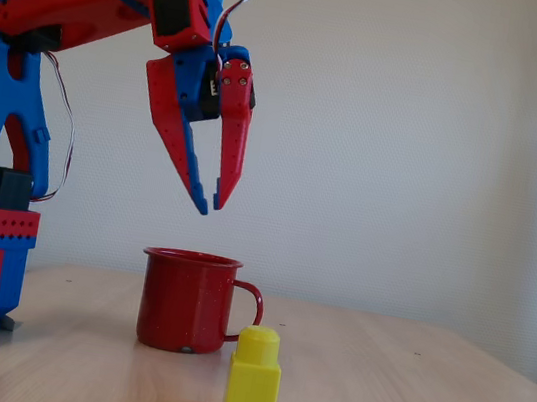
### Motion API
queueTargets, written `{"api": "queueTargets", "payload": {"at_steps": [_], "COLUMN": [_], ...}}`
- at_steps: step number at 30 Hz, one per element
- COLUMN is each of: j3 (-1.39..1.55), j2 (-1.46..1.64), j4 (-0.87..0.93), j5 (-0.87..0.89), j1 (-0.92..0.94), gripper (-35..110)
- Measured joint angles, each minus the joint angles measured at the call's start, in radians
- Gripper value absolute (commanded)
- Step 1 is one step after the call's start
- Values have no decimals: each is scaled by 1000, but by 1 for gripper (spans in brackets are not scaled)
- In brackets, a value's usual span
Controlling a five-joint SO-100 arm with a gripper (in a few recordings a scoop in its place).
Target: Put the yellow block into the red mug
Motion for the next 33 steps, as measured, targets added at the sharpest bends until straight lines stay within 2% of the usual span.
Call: {"api": "queueTargets", "payload": {"at_steps": [6,9,15,29,33], "j3": [3,11,81,123,95], "j2": [-52,-51,-63,-265,-350], "j4": [-34,-51,-71,-72,-130], "j5": [-37,-37,-40,-38,-38], "j1": [5,5,-38,-51,-31], "gripper": [2,19,39,43,43]}}
